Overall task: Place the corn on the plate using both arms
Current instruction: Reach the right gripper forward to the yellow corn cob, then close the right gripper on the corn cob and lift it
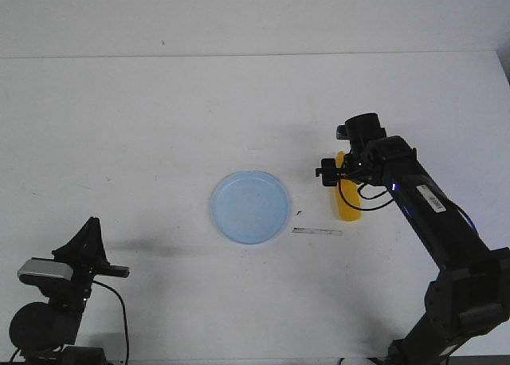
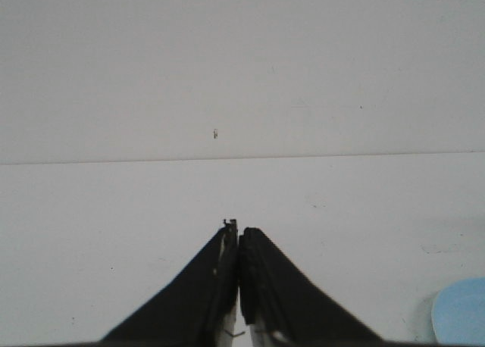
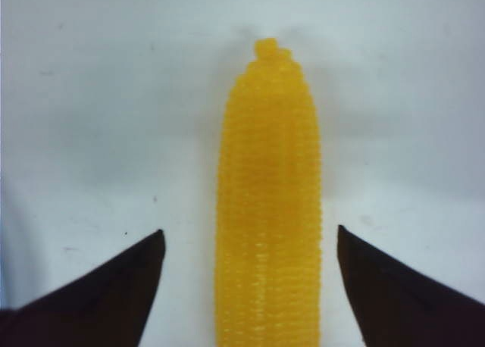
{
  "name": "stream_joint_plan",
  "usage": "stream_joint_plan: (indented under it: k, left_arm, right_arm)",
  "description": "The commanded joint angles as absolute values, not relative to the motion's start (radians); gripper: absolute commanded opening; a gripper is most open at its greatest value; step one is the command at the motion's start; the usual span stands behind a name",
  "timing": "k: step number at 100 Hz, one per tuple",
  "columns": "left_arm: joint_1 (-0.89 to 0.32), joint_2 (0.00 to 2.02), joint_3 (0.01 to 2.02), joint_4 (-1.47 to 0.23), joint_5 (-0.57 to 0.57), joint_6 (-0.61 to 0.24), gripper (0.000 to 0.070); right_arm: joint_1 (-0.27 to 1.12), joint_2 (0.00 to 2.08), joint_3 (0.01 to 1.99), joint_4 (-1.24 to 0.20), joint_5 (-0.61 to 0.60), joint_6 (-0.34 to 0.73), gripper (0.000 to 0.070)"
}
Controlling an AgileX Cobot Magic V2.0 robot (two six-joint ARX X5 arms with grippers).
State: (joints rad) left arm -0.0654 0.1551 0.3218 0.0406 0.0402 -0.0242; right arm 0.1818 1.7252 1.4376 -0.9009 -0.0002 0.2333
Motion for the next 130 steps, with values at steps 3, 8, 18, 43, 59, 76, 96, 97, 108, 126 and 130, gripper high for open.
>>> stream_joint_plan:
  k: [3,8,18,43,59,76,96,97,108,126,130]
  left_arm:
    - [-0.064,0.153,0.332,0.052,0.041,-0.016,0.0001]
    - [-0.064,0.153,0.332,0.051,0.041,-0.016,0.0001]
    - [-0.064,0.153,0.332,0.052,0.041,-0.016,0.0001]
    - [-0.064,0.153,0.332,0.051,0.041,-0.016,0.0001]
    - [-0.064,0.153,0.331,0.051,0.041,-0.015,0.0001]
    - [-0.064,0.153,0.332,0.051,0.041,-0.015,0.0001]
    - [-0.064,0.153,0.331,0.051,0.041,-0.016,0.0001]
    - [-0.064,0.153,0.332,0.051,0.041,-0.015,0.0001]
    - [-0.064,0.153,0.332,0.051,0.041,-0.016,0.0001]
    - [-0.064,0.153,0.332,0.051,0.041,-0.016,0.0001]
    - [-0.064,0.153,0.332,0.051,0.041,-0.016,0.0001]
  right_arm:
    - [0.182,1.752,1.46,-0.891,0.0,0.236,0.0546]
    - [0.182,1.757,1.459,-0.891,0.0,0.23,0.0545]
    - [0.182,1.781,1.458,-0.89,0.0,0.231,0.0544]
    - [0.182,1.837,1.458,-0.888,0.003,0.225,0.0543]
    - [0.182,1.867,1.451,-0.881,-0.001,0.211,0.0449]
    - [0.182,1.869,1.446,-0.878,0.0,0.212,0.0311]
    - [0.183,1.868,1.448,-0.878,-0.001,0.213,0.031]
    - [0.183,1.867,1.448,-0.878,-0.001,0.213,0.031]
    - [0.184,1.853,1.464,-0.881,-0.006,0.213,0.031]
    - [0.217,1.821,1.525,-0.872,-0.097,0.211,0.031]
    - [0.231,1.818,1.534,-0.862,-0.141,0.211,0.031]
